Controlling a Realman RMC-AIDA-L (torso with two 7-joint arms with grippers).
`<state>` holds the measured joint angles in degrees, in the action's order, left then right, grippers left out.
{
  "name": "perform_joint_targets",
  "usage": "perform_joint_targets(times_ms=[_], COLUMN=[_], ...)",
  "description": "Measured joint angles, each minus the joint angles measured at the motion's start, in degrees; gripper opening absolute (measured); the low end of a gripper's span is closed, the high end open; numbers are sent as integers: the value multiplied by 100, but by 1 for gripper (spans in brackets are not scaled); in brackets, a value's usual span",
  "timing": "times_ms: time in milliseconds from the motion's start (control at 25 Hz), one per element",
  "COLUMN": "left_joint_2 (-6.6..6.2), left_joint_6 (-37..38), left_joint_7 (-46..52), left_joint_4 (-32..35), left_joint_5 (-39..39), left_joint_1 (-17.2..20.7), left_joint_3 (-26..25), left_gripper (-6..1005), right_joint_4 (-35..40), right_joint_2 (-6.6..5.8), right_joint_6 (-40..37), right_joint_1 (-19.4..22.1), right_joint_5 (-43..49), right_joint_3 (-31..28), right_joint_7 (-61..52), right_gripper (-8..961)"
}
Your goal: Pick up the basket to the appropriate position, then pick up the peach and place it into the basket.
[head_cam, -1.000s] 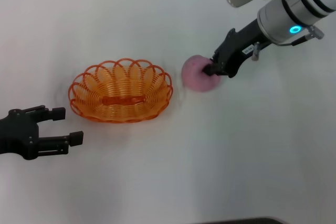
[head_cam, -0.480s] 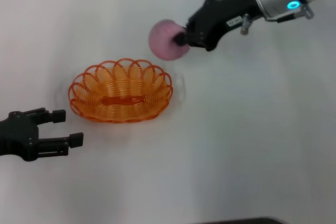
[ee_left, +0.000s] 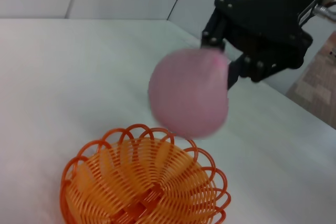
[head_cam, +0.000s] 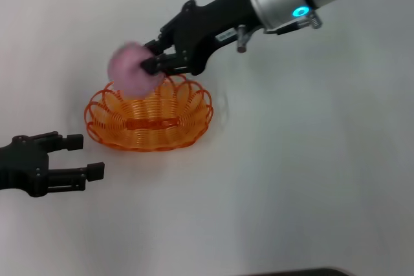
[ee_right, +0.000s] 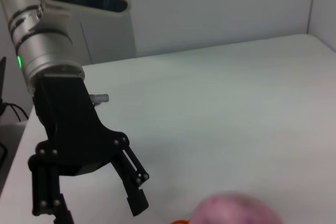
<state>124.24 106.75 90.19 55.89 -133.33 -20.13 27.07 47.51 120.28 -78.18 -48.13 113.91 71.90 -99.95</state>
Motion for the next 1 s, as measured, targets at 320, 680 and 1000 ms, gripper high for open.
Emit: perform_joint_targets(times_ms=[320,680,1000], left_joint_2=[-7,-4,-14], left_joint_6=[0,-38,-63], left_joint_7=[21,24,61], left_joint_4=[10,41,123], left_joint_5=[-1,39,73], left_joint_1=[-11,-9,-60], left_joint_3=[15,18,-42], left_gripper=[891,891,891], right_joint_4=[-17,827,978], right_joint_2=[-13,-60,-140], right_joint_6=[301,-225,-1662], right_joint_1=[17,971,2121], right_joint_5=[-332,-494,-665], right_joint_3=[388,-130,-1306], right_joint_7=[6,193,1070], right_gripper=[356,748,960])
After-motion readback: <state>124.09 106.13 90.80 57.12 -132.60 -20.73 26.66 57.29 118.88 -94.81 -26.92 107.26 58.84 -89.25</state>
